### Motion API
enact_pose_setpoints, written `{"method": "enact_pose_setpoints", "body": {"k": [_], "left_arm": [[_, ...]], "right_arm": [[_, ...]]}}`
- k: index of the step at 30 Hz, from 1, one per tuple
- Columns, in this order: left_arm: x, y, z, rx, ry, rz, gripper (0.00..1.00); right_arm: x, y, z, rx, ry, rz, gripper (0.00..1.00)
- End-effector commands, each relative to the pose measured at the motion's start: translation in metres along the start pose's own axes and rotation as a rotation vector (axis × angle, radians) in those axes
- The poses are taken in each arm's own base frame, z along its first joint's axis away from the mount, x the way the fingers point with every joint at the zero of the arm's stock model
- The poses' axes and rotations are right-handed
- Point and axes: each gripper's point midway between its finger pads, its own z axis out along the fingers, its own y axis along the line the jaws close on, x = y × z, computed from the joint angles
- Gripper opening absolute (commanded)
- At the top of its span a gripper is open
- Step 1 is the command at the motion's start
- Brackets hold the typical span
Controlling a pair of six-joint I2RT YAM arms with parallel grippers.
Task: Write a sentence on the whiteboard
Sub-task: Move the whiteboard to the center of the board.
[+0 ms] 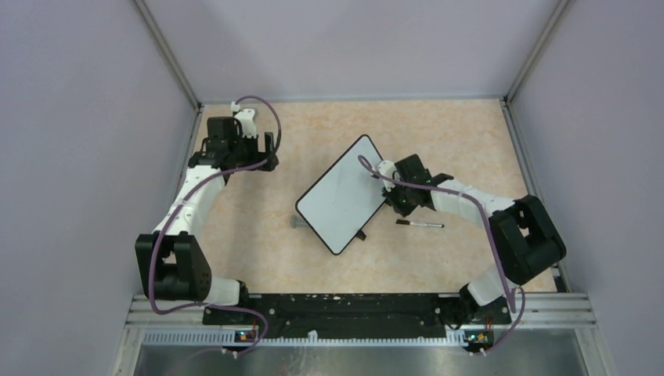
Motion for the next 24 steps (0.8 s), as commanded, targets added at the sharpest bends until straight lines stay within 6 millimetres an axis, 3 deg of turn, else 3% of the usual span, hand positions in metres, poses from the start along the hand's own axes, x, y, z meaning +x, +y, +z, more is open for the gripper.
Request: {"method": "enact_pose_setpoints", "body": {"k": [1,4,5,6,7,8,15,24], "left_arm": [[-0.011,-0.001,-0.007,-0.007,-0.058,0.011,0.99],[-0.011,-0.003,-0.006,0.005,-0.056,0.011,0.99],[-0.012,-0.004,-0.006,0.01,-0.061,0.012,0.99],[-0.012,-0.005,-0.006,0.017,-0.064,-0.001,0.99],[-0.013,-0.007,-0.005,0.024,-0.067,-0.014,0.99],[-0.013,-0.009,-0.005,0.031,-0.067,-0.016,0.99],[-0.016,-0.01,-0.011,0.035,-0.075,-0.009,0.99],[-0.02,-0.017,-0.012,0.067,-0.096,-0.012,0.99]], "right_arm": [[-0.003,0.006,-0.023,0.004,-0.06,0.031,0.0],[-0.003,0.004,-0.03,0.032,-0.089,0.035,0.0],[-0.006,0.001,-0.031,0.046,-0.107,0.038,0.07],[-0.009,-0.001,-0.032,0.058,-0.123,0.035,0.24],[-0.013,-0.002,-0.032,0.065,-0.145,0.03,0.35],[-0.017,-0.003,-0.031,0.065,-0.16,0.021,0.41],[-0.034,-0.012,-0.009,0.067,-0.168,-0.018,0.43],[-0.05,-0.019,0.005,0.075,-0.19,-0.045,0.44]]}}
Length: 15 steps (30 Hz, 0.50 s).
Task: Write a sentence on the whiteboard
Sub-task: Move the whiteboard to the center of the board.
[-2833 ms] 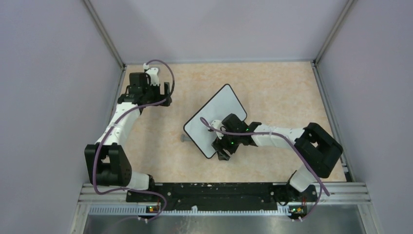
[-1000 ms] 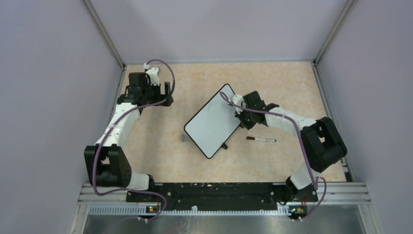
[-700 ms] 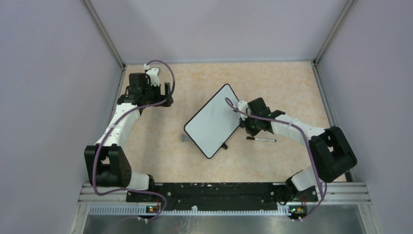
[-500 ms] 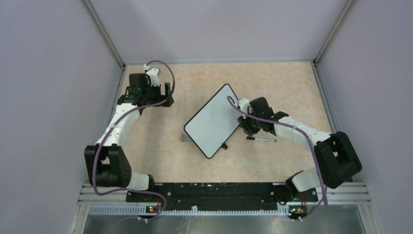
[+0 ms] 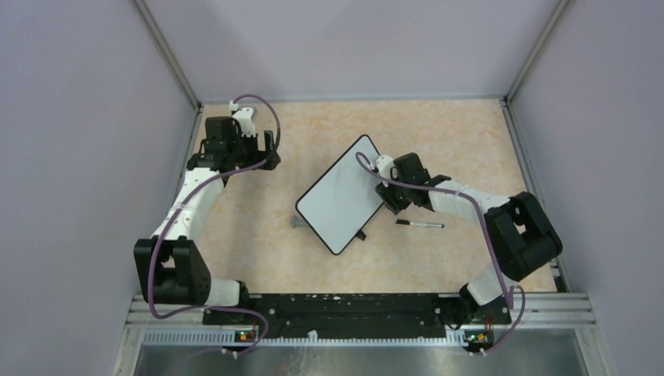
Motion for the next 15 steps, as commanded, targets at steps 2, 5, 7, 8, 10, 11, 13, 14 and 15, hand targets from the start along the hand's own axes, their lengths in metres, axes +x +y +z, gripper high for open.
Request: {"method": "enact_pose_setpoints", "body": {"k": [2,5,7,8,10,11,13,14,15], "left_arm": [[-0.015,-0.007,-0.005,0.027,-0.061,0.009,0.99],[-0.013,-0.007,-0.003,0.026,-0.052,0.005,0.99],[-0.012,-0.006,-0.002,0.027,-0.047,0.005,0.99],[-0.011,-0.006,-0.002,0.025,-0.047,0.006,0.99],[-0.011,-0.005,-0.003,0.017,-0.047,0.009,0.99],[-0.011,-0.004,-0.003,0.013,-0.048,0.011,0.99],[-0.011,-0.003,-0.004,0.009,-0.049,0.012,0.99],[-0.011,-0.004,-0.004,0.011,-0.048,0.013,0.99],[-0.01,-0.004,-0.004,0.011,-0.048,0.013,0.99]], "right_arm": [[-0.042,-0.009,0.003,0.011,-0.116,-0.035,0.43],[-0.041,-0.007,0.006,-0.001,-0.11,-0.037,0.35],[-0.037,-0.006,0.009,-0.007,-0.1,-0.037,0.29],[-0.035,-0.006,0.009,-0.01,-0.096,-0.037,0.26],[-0.032,-0.003,0.009,-0.02,-0.087,-0.034,0.22],[-0.03,-0.002,0.009,-0.025,-0.082,-0.031,0.18],[-0.029,0.0,0.006,-0.03,-0.082,-0.029,0.09],[-0.028,0.001,0.004,-0.034,-0.079,-0.027,0.03],[-0.028,0.001,0.0,-0.033,-0.082,-0.026,0.0]]}}
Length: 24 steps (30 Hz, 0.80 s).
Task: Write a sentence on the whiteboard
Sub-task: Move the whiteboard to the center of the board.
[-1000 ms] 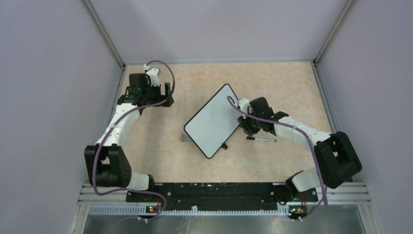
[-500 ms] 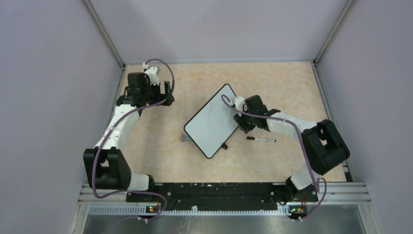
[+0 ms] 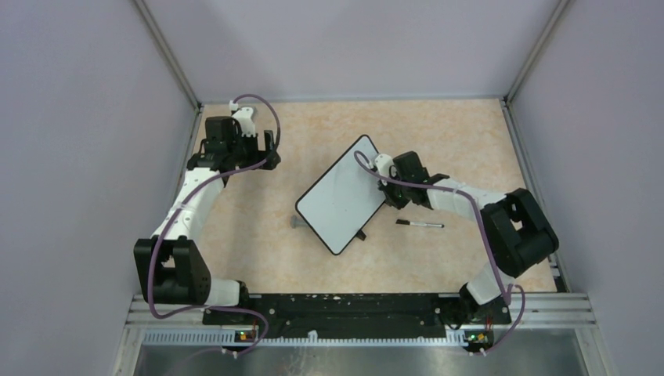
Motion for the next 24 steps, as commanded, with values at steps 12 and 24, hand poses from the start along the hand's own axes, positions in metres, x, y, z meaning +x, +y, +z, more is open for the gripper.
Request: {"method": "enact_pose_setpoints", "body": {"k": [12,24], "left_arm": [[-0.007,-0.006,-0.003,0.026,-0.037,0.004,0.99],[-0.007,-0.008,-0.01,0.025,-0.049,0.01,0.99]], "right_arm": [[0.026,0.025,-0.042,-0.038,0.009,0.081,0.0],[0.053,0.045,-0.047,-0.081,0.098,0.087,0.0]]}}
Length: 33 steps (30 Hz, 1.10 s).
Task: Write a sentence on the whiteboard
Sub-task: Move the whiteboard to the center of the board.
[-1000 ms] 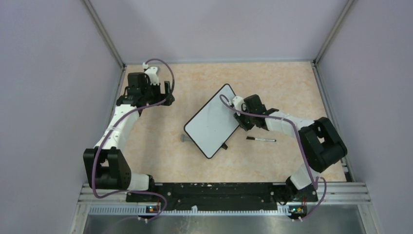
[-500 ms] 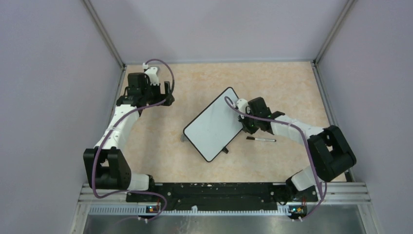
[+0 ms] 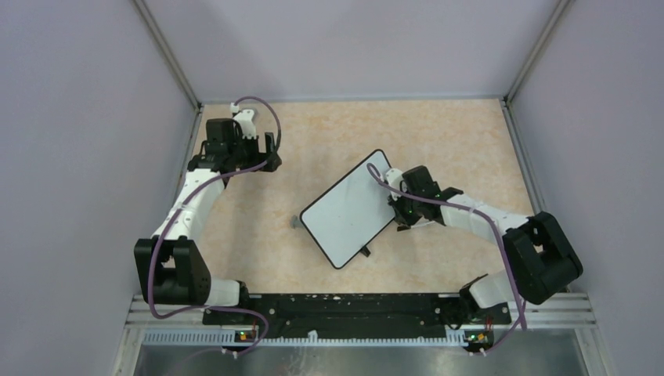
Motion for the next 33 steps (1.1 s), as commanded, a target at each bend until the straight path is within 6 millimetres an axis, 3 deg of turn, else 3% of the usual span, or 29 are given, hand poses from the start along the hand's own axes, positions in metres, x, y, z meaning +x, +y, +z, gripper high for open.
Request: {"method": "enact_pose_setpoints", "body": {"k": [1,7,12,16,18,20,23,33], "left_arm": [[-0.011,-0.006,-0.01,0.01,-0.059,0.017,0.99],[-0.013,-0.007,-0.01,0.018,-0.061,0.016,0.99],[-0.012,-0.008,-0.011,0.019,-0.056,0.017,0.99],[-0.012,-0.008,-0.011,0.023,-0.056,0.019,0.99],[-0.011,-0.009,-0.012,0.027,-0.054,0.023,0.99],[-0.011,-0.011,-0.012,0.039,-0.054,0.033,0.99],[-0.01,-0.019,-0.014,0.087,-0.052,0.069,0.99],[-0.006,-0.032,-0.019,0.164,-0.04,0.113,0.99]], "right_arm": [[0.012,0.021,-0.012,-0.055,0.041,0.0,0.0],[0.01,0.022,-0.023,-0.033,0.023,-0.042,0.0],[0.009,0.024,-0.031,-0.053,0.043,-0.078,0.41],[0.0,0.024,-0.046,-0.066,-0.004,-0.123,0.65],[-0.005,0.022,-0.056,-0.089,-0.032,-0.149,0.72],[-0.011,0.017,-0.068,-0.119,-0.057,-0.198,0.74],[-0.005,0.004,-0.073,-0.142,-0.055,-0.308,0.74],[0.018,-0.031,-0.051,-0.167,-0.016,-0.622,0.66]]}}
